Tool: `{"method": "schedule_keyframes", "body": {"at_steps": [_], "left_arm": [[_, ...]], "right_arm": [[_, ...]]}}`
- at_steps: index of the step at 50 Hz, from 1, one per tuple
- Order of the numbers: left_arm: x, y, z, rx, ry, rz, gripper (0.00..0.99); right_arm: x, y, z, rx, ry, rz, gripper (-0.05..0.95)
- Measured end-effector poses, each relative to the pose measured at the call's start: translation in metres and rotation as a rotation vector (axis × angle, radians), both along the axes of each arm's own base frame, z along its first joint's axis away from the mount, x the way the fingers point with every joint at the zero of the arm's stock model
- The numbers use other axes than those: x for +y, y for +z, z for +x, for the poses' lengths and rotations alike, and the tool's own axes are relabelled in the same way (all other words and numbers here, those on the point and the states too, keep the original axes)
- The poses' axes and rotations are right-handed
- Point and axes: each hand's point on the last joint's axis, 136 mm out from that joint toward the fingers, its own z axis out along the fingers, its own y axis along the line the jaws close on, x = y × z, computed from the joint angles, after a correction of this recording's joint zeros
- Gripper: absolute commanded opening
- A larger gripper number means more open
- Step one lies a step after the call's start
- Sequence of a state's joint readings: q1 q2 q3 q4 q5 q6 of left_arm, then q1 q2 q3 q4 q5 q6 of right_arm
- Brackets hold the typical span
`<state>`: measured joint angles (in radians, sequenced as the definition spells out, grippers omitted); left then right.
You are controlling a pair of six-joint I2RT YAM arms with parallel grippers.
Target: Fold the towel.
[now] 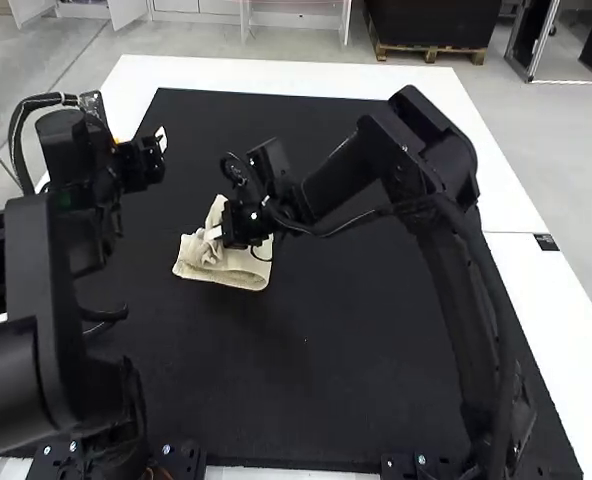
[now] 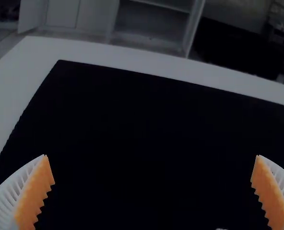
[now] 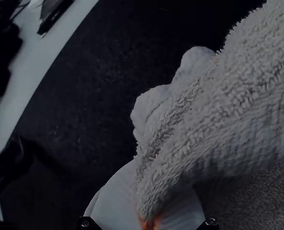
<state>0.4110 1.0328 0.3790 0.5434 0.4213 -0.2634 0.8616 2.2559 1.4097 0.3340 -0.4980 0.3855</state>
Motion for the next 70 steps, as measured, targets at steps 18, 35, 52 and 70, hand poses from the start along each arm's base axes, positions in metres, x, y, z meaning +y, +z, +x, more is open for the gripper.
{"method": "schedule_keyframes", "body": {"at_steps": [18,35,52,70], "left_arm": [[0.003,0.0,-0.002,-0.001,-0.006,-0.004,0.97],[-0.003,-0.001,-0.002,0.005,-0.043,-0.011,0.97],[-0.009,-0.003,-0.003,0.013,-0.076,-0.019,0.97],[-0.011,-0.007,-0.003,0.027,-0.083,-0.027,0.97]], "right_arm": [[0.026,-0.008,-0.012,0.011,0.042,-0.009,-0.02],[0.03,-0.021,-0.011,0.038,0.034,-0.018,0.91],[0.027,-0.014,0.002,0.043,0.016,-0.003,0.91],[0.039,0.041,0.038,0.024,-0.025,0.055,0.91]]}}
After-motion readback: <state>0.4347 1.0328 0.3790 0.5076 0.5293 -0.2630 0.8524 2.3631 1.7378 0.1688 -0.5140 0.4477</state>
